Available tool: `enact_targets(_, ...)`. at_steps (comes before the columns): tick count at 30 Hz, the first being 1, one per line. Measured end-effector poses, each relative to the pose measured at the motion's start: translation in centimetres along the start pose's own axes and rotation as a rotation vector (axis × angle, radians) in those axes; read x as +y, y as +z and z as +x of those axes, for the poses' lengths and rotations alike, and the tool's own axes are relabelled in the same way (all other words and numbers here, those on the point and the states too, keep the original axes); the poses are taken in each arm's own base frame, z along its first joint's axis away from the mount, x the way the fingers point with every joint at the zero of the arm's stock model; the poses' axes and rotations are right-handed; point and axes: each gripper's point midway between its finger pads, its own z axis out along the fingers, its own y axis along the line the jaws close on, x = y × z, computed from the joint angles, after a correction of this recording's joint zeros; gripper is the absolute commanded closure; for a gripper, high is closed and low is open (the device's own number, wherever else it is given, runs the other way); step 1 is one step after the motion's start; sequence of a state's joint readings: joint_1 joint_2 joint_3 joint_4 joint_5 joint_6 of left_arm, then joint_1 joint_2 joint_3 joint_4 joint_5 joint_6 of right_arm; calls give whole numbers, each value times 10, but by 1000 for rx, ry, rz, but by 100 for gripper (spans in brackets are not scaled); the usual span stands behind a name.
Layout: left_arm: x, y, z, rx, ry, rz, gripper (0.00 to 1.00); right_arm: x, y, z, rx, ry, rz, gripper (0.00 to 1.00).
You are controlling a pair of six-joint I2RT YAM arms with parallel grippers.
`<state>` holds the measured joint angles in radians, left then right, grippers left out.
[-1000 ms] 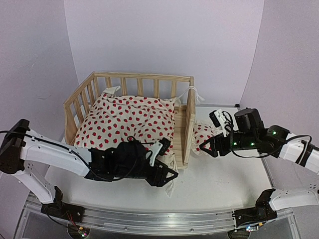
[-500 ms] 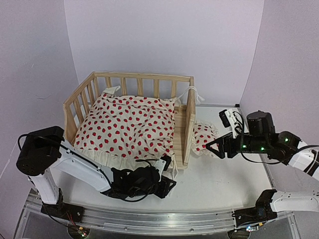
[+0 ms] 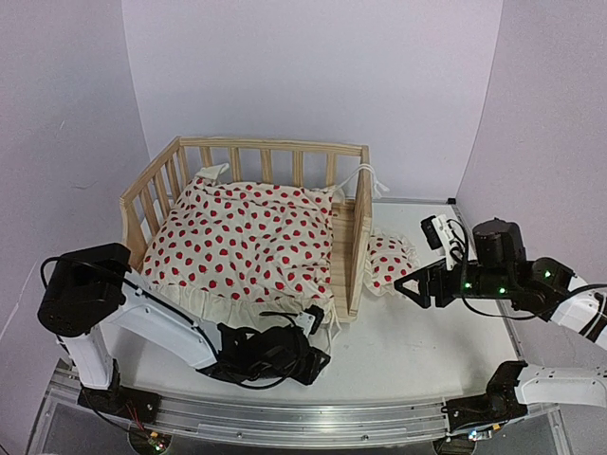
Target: Set up the pet bed
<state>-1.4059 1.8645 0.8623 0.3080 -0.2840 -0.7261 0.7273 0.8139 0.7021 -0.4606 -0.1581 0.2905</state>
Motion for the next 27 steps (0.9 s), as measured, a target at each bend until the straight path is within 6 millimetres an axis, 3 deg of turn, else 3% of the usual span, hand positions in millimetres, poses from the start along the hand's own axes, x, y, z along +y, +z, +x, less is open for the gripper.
enact_targets(7, -23, -17, -8, 64, -46, 31, 64, -2, 1, 6, 15, 8, 3, 30)
enact_targets(13, -51, -3, -18, 109, -49, 53, 64, -2, 1, 6, 16, 8, 2, 30)
enact_targets(20, -34, 16, 9, 201, 29, -32, 61, 0, -4, 3, -3, 5, -3, 30)
enact_targets(27, -24, 20, 12, 219, 88, -93, 60, 1, -9, 3, -9, 4, -5, 30)
